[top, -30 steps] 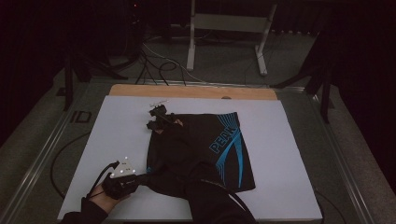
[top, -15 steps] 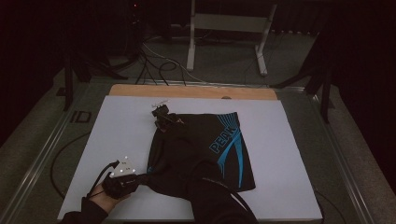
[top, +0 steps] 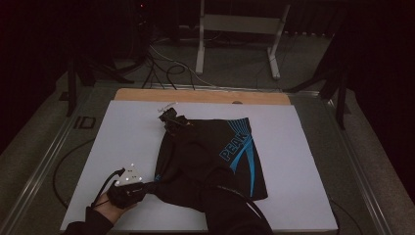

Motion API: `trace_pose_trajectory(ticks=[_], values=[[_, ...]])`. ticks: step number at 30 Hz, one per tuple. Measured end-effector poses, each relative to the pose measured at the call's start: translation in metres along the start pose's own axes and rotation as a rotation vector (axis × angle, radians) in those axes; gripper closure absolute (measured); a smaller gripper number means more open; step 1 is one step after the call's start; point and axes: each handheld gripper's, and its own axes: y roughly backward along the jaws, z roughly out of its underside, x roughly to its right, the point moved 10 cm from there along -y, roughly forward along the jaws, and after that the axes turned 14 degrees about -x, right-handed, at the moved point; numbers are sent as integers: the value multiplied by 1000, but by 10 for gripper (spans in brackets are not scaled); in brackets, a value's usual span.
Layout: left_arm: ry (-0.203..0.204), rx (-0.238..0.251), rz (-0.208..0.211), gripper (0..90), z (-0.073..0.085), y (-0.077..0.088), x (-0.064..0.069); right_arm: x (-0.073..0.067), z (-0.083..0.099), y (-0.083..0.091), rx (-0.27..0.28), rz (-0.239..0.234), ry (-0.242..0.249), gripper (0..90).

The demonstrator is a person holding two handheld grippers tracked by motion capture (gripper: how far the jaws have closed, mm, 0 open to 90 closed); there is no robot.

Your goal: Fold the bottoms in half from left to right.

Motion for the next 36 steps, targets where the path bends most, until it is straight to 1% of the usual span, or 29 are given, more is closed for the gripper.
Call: trace_pose_trajectory(ticks=[4,7,8,12,14,16,17,18,19,20,22,23,24,26,27,28,29,30,32,34,35,36], values=[[-3,-3,-4,867,0,0,0,1,0,4,1,-15,22,881],[-1,0,-4,867,-1,0,0,1,0,7,7,-14,27,882],[0,1,-4,867,-1,1,1,2,0,7,8,-11,43,882],[-2,4,-1,867,-2,1,2,2,0,10,8,-17,48,882],[-3,11,0,867,-5,2,4,3,-1,15,18,-32,45,882],[-3,11,0,867,-5,2,4,4,-2,17,23,-30,50,882],[-2,21,16,867,-9,4,8,4,-2,17,23,-30,50,883],[0,23,12,867,-11,5,9,7,-3,23,43,-35,50,883],[-1,24,13,867,-12,6,11,8,-3,25,43,-36,46,883],[-5,27,14,867,-14,7,12,10,-4,29,51,-33,56,883],[-13,30,11,867,-16,8,13,10,-4,29,51,-33,56,883],[-18,42,20,867,-21,9,16,14,-4,36,55,-37,48,883],[-20,48,23,867,-23,10,16,16,-5,38,60,-31,60,882],[-27,46,23,867,-25,10,17,18,-5,43,66,-35,57,883],[-27,46,23,867,-25,10,17,18,-5,43,66,-35,57,883],[-27,46,23,867,-25,10,17,20,-5,45,67,-30,63,883],[-40,46,19,867,-30,11,21,24,-5,51,75,-31,60,883],[-42,48,21,867,-31,11,22,26,-5,53,76,-27,60,883],[-46,49,22,867,-34,12,24,28,-4,57,80,-39,52,883],[-46,49,22,867,-34,12,24,31,-3,59,83,-38,56,883],[-53,51,23,867,-37,14,25,31,-3,59,83,-38,56,883],[-55,55,24,867,-40,15,26,34,-2,63,92,-40,49,883]])
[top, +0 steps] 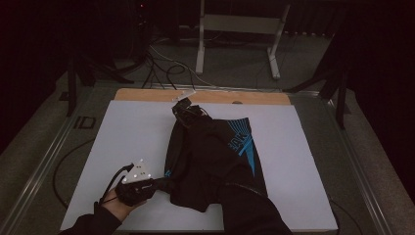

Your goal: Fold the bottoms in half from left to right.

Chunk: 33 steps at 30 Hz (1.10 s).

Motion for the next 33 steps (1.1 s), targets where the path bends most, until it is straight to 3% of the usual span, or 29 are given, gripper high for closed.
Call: trace_pose_trajectory(ticks=[16,33], values=[[-52,3,14,867,-23,-5,12,26,15,23,23,11,-38,883],[-97,15,29,867,-49,-12,27,57,29,53,52,56,-66,884]])
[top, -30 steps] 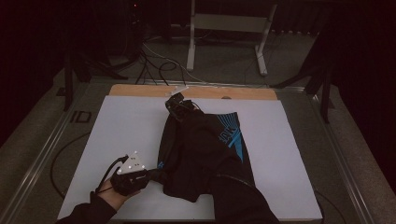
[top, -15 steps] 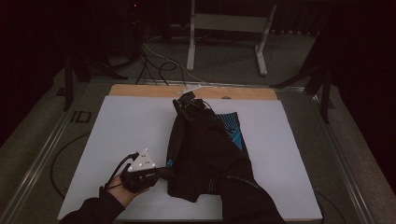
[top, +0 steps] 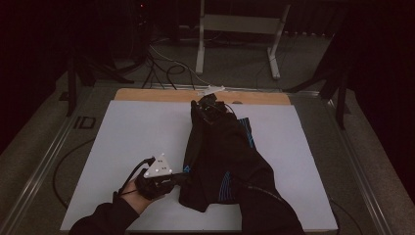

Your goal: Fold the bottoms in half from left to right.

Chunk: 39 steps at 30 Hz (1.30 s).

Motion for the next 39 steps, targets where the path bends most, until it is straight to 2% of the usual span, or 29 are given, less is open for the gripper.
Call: trace_pose_trajectory(ticks=[8,13,22,39], values=[[-9,7,15,867,-9,-4,4,12,4,11,12,12,-17,884],[-15,6,25,867,-15,-11,8,25,13,17,8,25,-28,884],[-56,7,50,867,-36,-27,20,49,29,29,15,45,-67,884],[-85,-4,97,867,-52,-52,34,79,56,42,0,76,-106,884]])
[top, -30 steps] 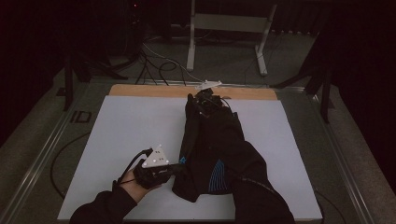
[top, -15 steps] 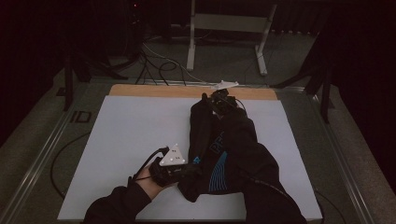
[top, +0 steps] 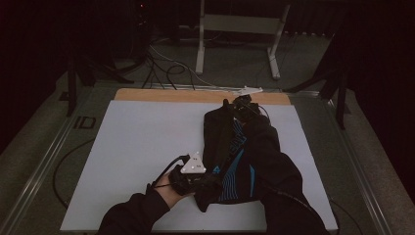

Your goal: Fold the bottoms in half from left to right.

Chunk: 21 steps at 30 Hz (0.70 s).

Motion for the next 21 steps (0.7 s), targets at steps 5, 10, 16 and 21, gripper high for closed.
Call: trace_pose_trajectory(ticks=[5,10,16,21], values=[[-4,-4,2,867,-3,-6,1,7,7,-2,-10,4,-14,883],[-4,-8,10,867,-4,-10,3,12,13,-2,-18,15,-15,884],[-9,-10,18,867,-7,-15,7,18,22,-5,-28,22,-28,883],[-8,-16,24,867,-8,-20,7,22,29,-9,-36,33,-34,884]])
